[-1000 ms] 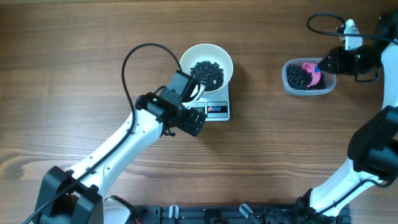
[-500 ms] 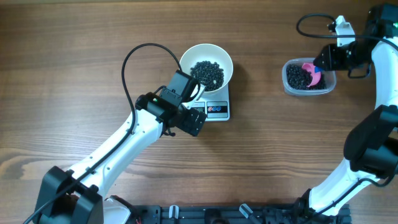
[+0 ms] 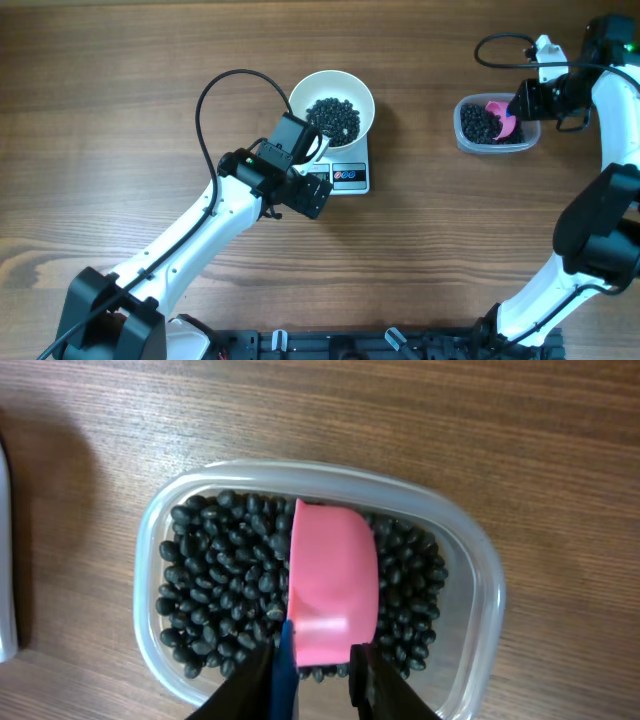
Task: Scoop item into bowl and weigh 150g on scale
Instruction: 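Push the pink scoop into the black beans with right gripper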
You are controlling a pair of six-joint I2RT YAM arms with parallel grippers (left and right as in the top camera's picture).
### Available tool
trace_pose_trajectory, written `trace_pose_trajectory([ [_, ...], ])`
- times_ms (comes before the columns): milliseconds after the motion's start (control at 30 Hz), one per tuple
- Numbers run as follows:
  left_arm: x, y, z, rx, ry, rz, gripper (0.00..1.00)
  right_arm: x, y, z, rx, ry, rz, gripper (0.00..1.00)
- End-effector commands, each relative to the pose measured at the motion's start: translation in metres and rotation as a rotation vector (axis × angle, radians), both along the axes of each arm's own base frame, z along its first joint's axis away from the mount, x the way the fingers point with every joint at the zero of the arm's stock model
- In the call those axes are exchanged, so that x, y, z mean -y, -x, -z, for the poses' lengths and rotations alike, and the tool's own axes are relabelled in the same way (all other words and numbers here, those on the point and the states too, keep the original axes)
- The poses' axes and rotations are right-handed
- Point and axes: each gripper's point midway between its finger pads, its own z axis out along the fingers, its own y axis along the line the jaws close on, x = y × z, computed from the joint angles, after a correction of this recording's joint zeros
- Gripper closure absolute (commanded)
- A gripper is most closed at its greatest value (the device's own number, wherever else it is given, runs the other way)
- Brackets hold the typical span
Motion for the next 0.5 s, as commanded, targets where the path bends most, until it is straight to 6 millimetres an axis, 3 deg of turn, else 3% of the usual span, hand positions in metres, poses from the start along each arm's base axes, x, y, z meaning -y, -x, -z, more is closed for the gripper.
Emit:
trace_pose_trajectory([
  [0,0.0010,0.0015,-0.0036,0.008,0.013,0.014,0.00,0.0024,-0.0009,0.0076,-0.010,0.011,0.000,0.72],
  [167,0.0010,0.0015,-0.0036,0.008,0.013,0.014,0.00,0.0028,-0.0026,0.0072,-0.002,0.012,0.001,0.72],
  [267,0.0010,0.0015,-0.0036,0.008,0.013,0.014,0.00,0.0029,-0.0028,0.0069,-0.001,0.013,0.001,0.82],
  [367,0.0010,0.0015,-0.0036,0.008,0.013,0.014,0.00,0.0030,-0.0029,0.0065,0.000,0.013,0.002,0.84],
  [467,0.0010,0.0015,-0.0036,0.008,0.013,0.014,0.00,0.0030,-0.0030,0.0062,0.001,0.014,0.001,0.96],
])
